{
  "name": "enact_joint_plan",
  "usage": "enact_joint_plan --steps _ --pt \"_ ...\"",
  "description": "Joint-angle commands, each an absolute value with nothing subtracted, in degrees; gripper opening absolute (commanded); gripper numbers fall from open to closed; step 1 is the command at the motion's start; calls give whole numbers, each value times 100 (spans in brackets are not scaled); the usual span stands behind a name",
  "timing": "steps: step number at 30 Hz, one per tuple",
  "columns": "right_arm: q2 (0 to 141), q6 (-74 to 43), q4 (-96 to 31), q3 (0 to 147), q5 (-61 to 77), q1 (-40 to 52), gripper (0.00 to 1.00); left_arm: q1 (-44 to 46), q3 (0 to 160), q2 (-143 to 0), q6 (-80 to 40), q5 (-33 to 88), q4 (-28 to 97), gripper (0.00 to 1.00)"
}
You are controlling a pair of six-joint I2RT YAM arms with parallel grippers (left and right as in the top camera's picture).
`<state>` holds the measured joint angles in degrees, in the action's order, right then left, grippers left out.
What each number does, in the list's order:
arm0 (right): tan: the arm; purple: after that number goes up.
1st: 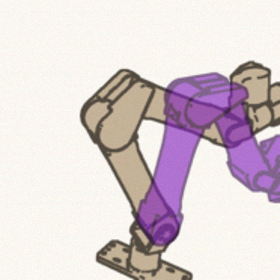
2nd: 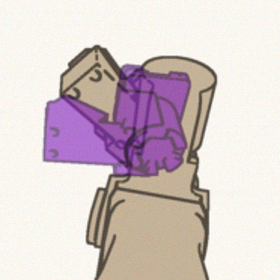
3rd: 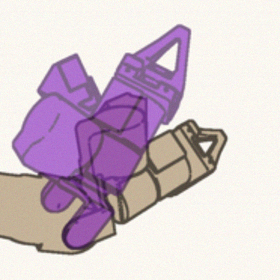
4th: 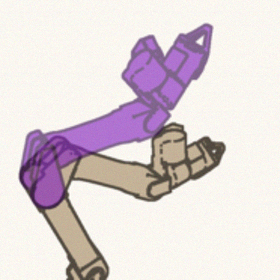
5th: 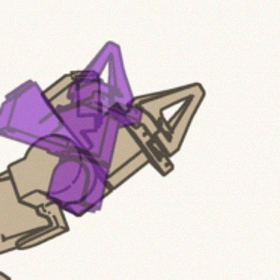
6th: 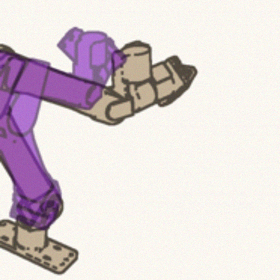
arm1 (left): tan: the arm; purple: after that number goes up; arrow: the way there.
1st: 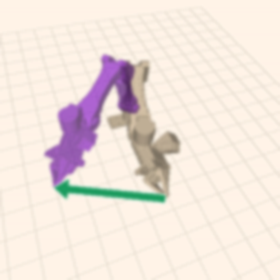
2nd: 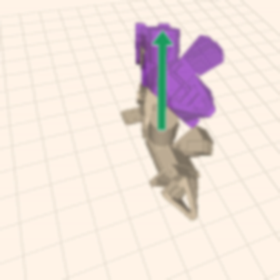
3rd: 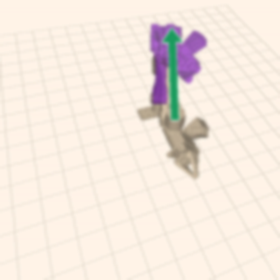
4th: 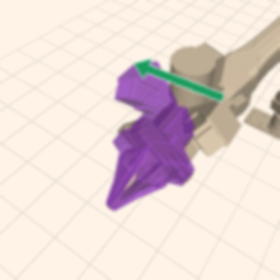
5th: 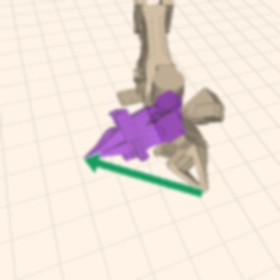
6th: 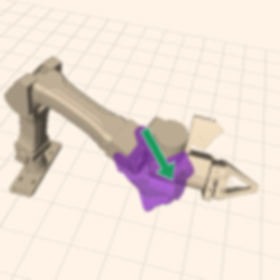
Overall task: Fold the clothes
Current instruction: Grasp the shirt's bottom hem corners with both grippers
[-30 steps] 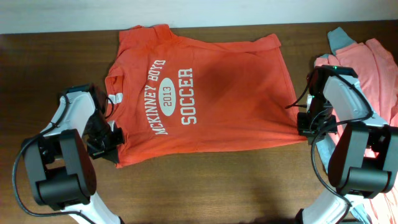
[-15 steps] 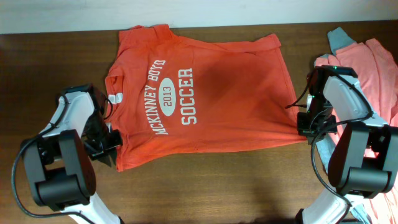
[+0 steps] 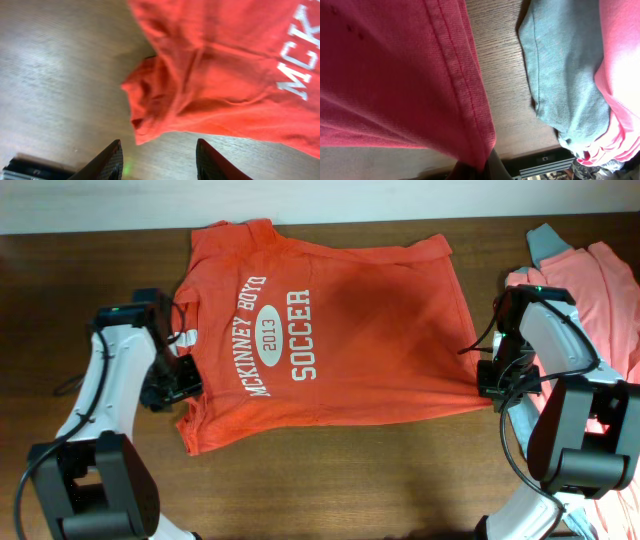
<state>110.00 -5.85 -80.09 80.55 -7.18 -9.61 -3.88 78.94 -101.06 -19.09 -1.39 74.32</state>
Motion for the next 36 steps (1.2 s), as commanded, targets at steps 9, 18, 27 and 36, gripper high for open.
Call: enact_joint_plan --steps 9,18,27,36 --pt "10901 -648 -8005 8031 -707 -967 4 -276 7911 -10814 -1988 -38 7341 42" --pt "10901 -648 -8009 8031 -707 -967 4 -276 7902 -11448 -1986 -152 7214 32" --pt "10901 -648 -8009 8031 -709 -967 4 -314 7902 -11461 -2316 -1179 7328 0" --pt "10901 -648 -8009 8031 -709 -967 4 -1017 7878 -11323 -3299 -1472 7658 0"
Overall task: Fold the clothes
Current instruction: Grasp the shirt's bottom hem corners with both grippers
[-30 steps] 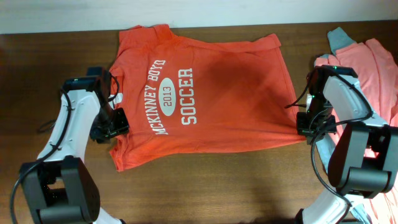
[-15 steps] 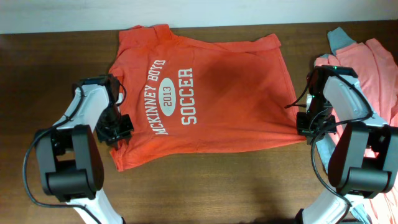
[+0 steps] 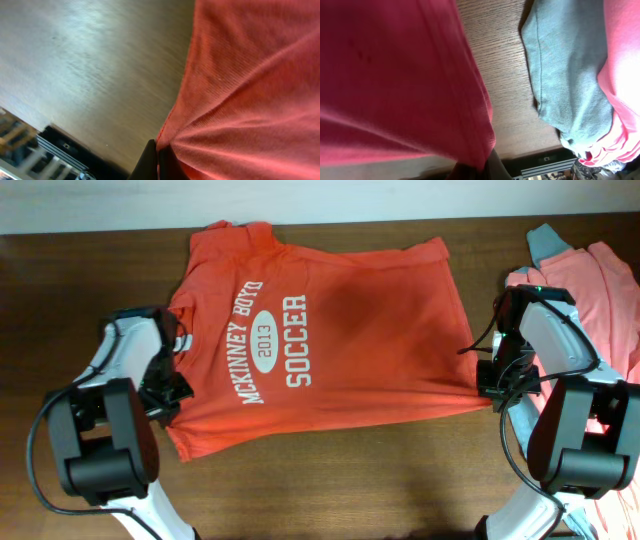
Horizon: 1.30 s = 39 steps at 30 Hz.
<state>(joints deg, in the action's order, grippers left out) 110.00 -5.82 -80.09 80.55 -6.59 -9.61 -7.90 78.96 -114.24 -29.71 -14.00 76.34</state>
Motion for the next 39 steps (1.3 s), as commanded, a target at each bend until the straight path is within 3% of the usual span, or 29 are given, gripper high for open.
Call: enact_joint_plan --steps 1,6,20,31,39 --pt "10901 -648 -8007 8031 -709 -967 4 -1072 7878 -11323 -3299 -1431 7651 1" --pt "10901 -648 -8007 8031 -709 -967 4 -1118 7878 -11323 -3159 -1433 7725 15" --pt "10901 -604 -7863 8029 -624 -967 4 -1114 7837 -11316 -2818 -1337 8359 16" --pt "10901 -585 -7881 8029 -622 -967 4 -1114 7024 -11316 -1780 185 7181 15" --pt "10901 -585 -7902 8029 -624 -967 4 -1114 6851 -11316 -1772 183 6849 17"
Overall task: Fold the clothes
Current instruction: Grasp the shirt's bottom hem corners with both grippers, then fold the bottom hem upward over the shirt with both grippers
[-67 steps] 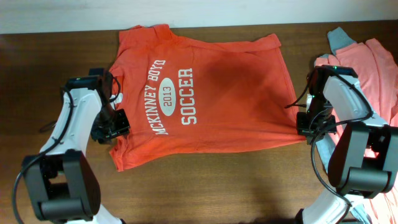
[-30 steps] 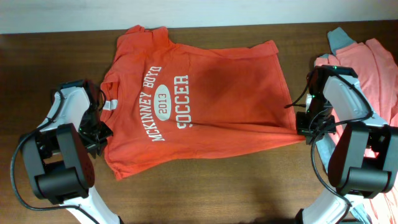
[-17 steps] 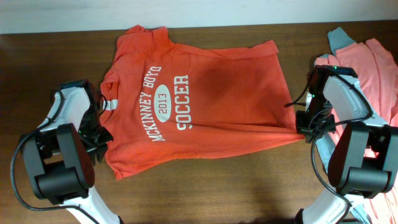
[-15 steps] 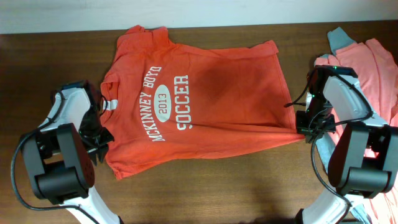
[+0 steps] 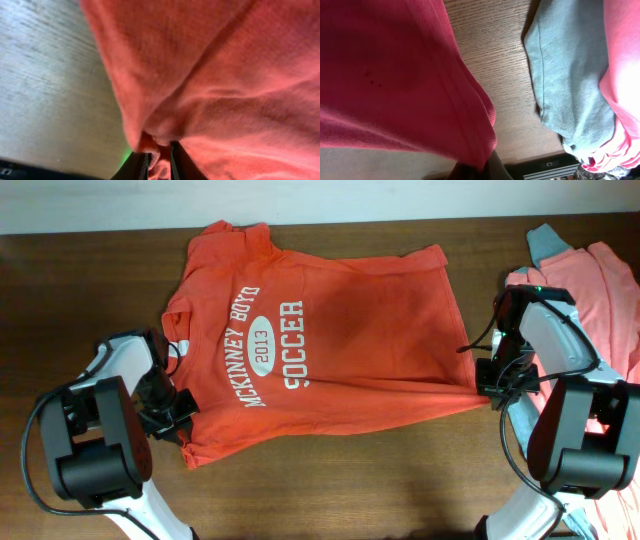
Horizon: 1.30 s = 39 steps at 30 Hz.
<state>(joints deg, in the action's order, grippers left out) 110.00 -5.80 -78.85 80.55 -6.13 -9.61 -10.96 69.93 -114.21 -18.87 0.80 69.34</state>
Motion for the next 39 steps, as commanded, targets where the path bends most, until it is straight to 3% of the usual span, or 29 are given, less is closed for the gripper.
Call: enact_joint_plan --steps 1,7,9,10,11,12,15,18,20,21,24,27,34,39 --pt "10901 -585 -7902 8031 -624 -967 4 -1114 6801 -11316 -1772 167 6820 17" --pt "10901 -585 -7900 8031 -624 -967 4 -1114 6718 -11310 -1879 -207 6834 22" --pt "10901 -585 -7902 8029 -624 -967 4 -1114 6718 -11310 -1929 -357 6838 28" --pt "10901 -585 -7902 8029 -624 -967 4 -1114 6718 -11310 -1986 -438 6838 40" --pt "10901 -585 -7907 8029 -624 -967 4 -1114 6716 -11310 -1986 -432 6834 63" --pt "10901 -585 -7909 8029 -624 -967 4 -1114 6716 -11310 -1986 -432 6831 70" --pt "10901 -585 -7911 8031 -624 -967 4 -1114 6716 -11312 -1986 -421 6831 70" --pt "10901 -585 -7926 8029 -624 -967 4 -1114 6692 -11312 -1986 -384 6720 62" --pt "10901 -585 -7926 8029 -624 -967 4 -1114 6584 -11312 -1979 -233 6525 37" --pt "10901 -582 -7926 8031 -626 -967 4 -1114 6532 -11312 -1981 -207 6445 30" --pt "10901 -582 -7926 8031 -624 -967 4 -1114 6329 -11312 -1981 -187 6204 24" --pt "10901 -585 -7929 8031 -624 -967 4 -1114 6235 -11312 -1979 -187 6093 3" --pt "10781 -580 -7990 8031 -469 -967 4 -1116 6534 -10879 -1831 54 6512 0" --pt "10239 -587 -7975 8029 -447 -978 4 -1116 6591 -9470 -1612 475 6753 0"
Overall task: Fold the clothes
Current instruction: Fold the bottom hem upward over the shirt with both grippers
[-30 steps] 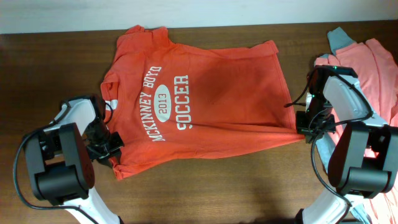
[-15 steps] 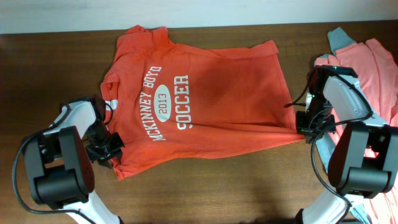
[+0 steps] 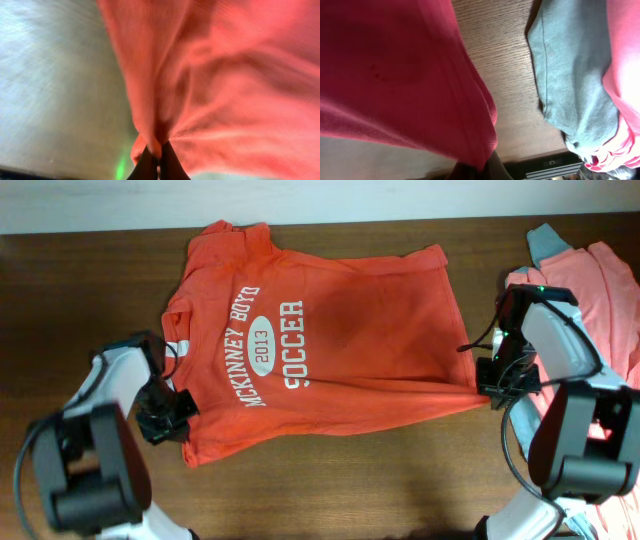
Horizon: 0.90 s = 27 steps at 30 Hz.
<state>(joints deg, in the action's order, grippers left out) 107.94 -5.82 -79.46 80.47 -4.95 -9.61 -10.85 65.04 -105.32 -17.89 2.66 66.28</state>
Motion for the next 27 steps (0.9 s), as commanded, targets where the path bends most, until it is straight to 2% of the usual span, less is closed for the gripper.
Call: enact_joint_plan --steps 1,9,14,20,27 --pt "10092 -585 -7977 8029 -427 -978 4 -1116 6591 -9155 -1614 473 6807 0" --pt "8980 -587 -8322 8029 -405 -978 4 -1120 6589 -7360 -1616 311 7454 0" --pt "8606 -615 -8750 8029 -408 -978 4 -1354 6589 -7052 -1664 213 7636 0" --pt "8621 -624 -8597 8029 -408 -978 4 -1826 6589 -7054 -1857 239 6783 0" --pt "9168 -526 -7920 8029 -399 -976 4 -1702 6584 -7651 -1968 370 5730 0"
